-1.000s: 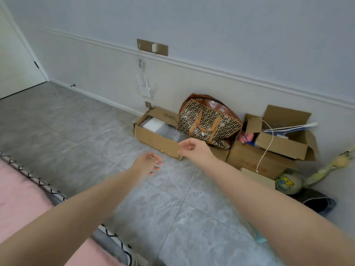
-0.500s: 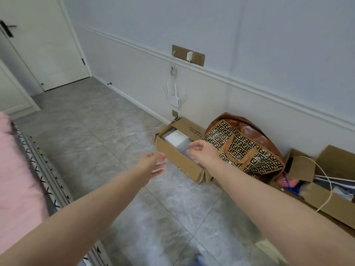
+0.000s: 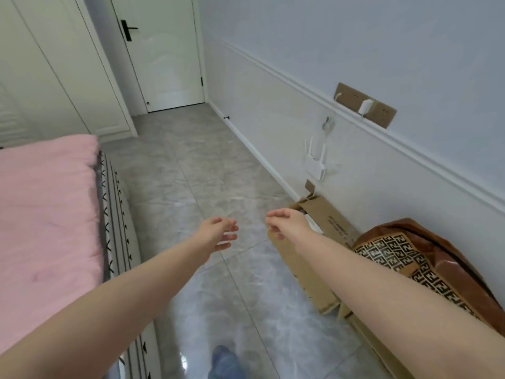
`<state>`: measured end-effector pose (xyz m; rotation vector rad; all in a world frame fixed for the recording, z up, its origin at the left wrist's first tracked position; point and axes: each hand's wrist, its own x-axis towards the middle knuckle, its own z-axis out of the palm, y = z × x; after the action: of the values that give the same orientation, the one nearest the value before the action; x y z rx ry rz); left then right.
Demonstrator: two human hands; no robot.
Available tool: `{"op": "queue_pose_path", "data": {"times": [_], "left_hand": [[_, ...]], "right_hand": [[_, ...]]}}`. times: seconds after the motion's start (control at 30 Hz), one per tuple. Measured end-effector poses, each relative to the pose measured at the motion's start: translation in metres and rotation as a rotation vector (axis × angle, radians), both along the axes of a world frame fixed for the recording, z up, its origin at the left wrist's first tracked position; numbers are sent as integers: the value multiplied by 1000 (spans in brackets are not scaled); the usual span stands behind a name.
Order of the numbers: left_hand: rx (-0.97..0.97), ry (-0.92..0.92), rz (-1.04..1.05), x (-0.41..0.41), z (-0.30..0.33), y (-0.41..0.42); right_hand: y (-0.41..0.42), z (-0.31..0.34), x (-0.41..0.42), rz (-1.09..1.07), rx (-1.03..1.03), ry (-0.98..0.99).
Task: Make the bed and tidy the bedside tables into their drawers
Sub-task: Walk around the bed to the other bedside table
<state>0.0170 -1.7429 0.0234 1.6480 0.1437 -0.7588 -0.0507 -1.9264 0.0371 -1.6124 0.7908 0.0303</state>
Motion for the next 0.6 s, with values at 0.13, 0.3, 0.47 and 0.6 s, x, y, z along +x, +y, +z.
{"op": "queue_pose_path", "data": {"times": [0.13, 0.3, 0.47, 0.6], "left_hand": [[111, -50, -69, 62, 3, 8], [130, -118, -185, 141, 19, 18], [138, -107, -114, 205, 22, 29], [129, -72, -50, 256, 18, 38]], "right_hand": [[7, 6, 68, 9, 14, 35], [18, 25, 154, 22, 13, -15], [26, 30, 226, 90, -4, 5], [23, 37, 292, 135, 8, -21]]}}
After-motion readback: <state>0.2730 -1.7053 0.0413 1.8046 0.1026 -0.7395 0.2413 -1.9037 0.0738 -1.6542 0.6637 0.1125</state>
